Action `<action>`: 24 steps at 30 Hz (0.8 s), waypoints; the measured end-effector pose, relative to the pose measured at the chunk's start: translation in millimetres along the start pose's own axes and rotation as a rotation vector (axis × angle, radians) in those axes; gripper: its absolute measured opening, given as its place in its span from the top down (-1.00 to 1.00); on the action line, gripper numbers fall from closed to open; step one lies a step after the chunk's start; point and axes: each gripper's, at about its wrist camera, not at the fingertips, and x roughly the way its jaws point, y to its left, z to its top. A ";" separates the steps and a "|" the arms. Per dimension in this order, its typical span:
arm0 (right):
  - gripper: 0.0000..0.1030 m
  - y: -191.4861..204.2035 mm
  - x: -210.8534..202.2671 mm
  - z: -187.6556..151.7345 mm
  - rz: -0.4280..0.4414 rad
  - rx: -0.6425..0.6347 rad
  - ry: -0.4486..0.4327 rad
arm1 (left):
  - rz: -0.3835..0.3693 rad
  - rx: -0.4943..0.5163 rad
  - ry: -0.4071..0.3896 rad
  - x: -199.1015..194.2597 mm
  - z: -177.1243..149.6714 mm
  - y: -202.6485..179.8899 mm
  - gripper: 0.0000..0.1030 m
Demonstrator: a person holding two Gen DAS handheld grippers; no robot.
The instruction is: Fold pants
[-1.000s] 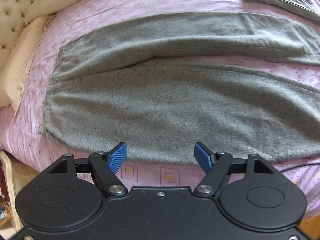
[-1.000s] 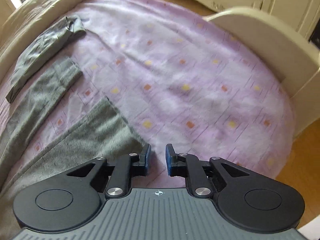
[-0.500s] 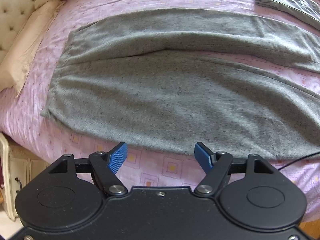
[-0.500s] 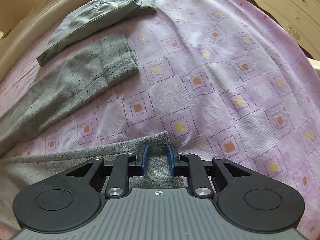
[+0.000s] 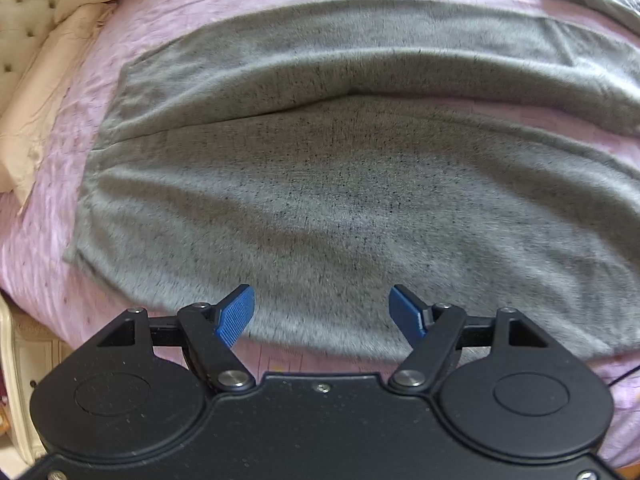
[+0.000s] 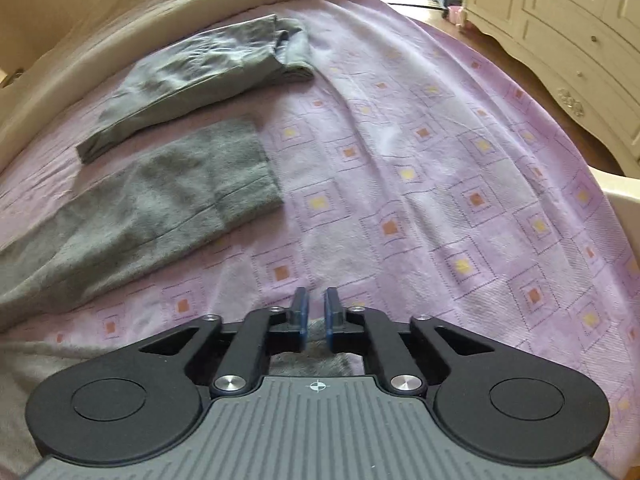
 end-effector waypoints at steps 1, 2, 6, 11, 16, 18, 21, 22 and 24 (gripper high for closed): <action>0.28 3.0 -1.9 -4.4 -0.008 -0.011 0.002 | -0.008 0.013 0.004 6.1 -0.3 0.2 -0.48; 0.22 5.1 -1.3 -8.7 -0.024 -0.012 0.005 | -0.010 0.030 0.016 13.6 -1.4 -0.2 -0.48; 0.22 2.6 15.4 -15.9 -0.065 0.029 0.098 | -0.016 0.126 0.120 50.6 -16.8 -4.4 -0.52; 0.24 9.0 23.7 -14.2 -0.066 0.027 0.126 | -0.042 0.105 0.043 51.6 -33.7 8.3 -0.70; 0.87 23.8 23.6 -8.6 -0.085 -0.030 0.123 | -0.050 0.083 0.052 53.3 -35.9 13.8 -0.83; 0.87 24.2 26.3 -5.9 -0.120 -0.018 0.106 | -0.048 0.092 0.041 53.3 -38.1 14.3 -0.89; 0.83 28.6 32.8 -7.1 -0.172 0.027 0.101 | -0.063 0.096 0.049 54.4 -36.1 20.0 -0.88; 0.76 32.2 32.1 -7.5 -0.197 0.030 0.097 | -0.075 0.100 0.061 53.3 -34.6 21.5 -0.84; 0.60 36.3 25.9 -6.5 -0.237 0.050 0.093 | -0.106 0.106 0.089 49.4 -29.1 26.5 -0.57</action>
